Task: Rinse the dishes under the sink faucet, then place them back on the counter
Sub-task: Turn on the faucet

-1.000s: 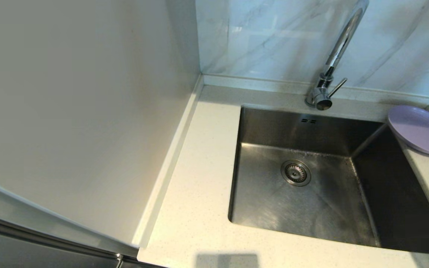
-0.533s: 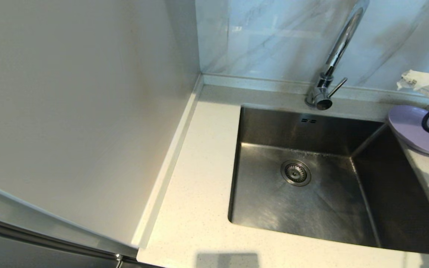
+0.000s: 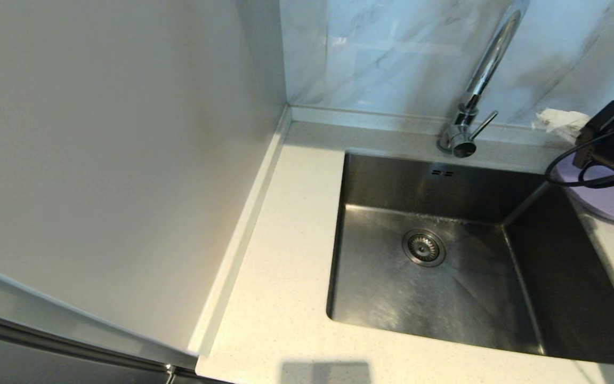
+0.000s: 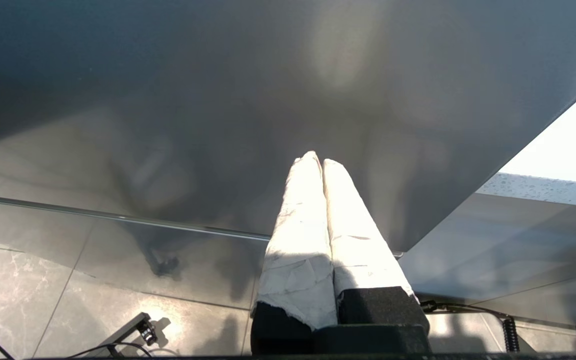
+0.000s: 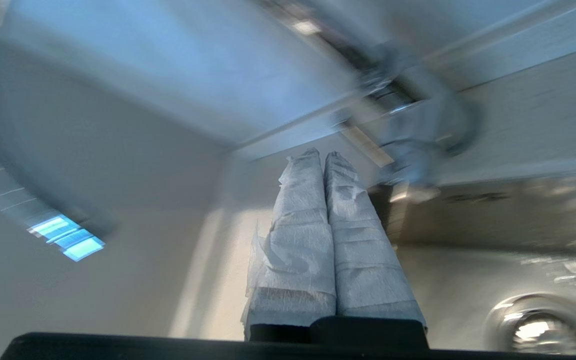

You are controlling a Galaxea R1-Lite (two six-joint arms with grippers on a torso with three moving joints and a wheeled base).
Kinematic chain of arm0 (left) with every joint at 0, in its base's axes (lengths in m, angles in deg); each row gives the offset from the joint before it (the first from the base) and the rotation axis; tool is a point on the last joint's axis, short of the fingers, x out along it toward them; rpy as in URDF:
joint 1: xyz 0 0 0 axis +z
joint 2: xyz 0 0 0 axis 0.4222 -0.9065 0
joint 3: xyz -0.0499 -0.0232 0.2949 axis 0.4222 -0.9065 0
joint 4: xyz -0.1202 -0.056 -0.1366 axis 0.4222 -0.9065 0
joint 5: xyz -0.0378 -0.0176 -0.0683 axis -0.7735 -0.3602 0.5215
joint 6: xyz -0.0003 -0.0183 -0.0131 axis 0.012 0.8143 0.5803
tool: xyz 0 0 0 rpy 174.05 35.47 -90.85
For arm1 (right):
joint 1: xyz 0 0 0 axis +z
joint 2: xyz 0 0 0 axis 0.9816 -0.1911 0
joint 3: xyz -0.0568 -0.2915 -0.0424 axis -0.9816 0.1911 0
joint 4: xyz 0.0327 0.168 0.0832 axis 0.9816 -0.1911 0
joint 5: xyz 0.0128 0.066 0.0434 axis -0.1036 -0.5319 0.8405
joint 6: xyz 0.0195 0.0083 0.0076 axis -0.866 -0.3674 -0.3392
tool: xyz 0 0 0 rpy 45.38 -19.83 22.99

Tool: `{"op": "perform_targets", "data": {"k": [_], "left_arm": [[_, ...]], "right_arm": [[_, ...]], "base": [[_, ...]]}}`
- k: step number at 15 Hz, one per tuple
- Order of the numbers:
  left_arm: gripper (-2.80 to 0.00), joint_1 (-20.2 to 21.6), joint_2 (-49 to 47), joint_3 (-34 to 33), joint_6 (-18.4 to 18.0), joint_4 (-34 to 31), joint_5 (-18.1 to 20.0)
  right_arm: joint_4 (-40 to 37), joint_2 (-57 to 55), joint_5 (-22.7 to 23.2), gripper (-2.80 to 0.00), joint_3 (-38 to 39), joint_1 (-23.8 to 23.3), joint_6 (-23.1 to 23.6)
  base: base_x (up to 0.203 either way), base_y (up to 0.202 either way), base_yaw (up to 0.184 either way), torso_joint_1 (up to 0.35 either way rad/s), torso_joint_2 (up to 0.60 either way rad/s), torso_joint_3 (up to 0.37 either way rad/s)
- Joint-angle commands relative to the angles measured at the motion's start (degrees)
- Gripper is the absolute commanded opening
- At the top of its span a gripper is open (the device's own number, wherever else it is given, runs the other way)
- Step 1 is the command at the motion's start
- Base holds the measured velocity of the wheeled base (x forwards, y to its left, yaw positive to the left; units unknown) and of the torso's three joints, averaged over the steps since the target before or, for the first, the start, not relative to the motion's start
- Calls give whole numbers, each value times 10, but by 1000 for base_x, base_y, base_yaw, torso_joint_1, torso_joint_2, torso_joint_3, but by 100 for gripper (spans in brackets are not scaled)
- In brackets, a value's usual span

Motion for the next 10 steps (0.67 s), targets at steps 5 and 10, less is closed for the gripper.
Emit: {"op": "perform_targets", "data": {"k": [5, 10], "left_arm": [[-280, 0, 0, 0, 0, 0, 0], [-280, 0, 0, 0, 0, 0, 0]], "right_arm": [[-141, -16, -173, -280, -115, 63, 104], [-171, -25, -195, -280, -155, 66, 116]], "base": [[0, 0, 0, 0, 0, 0], [0, 0, 0, 0, 0, 0]]}}
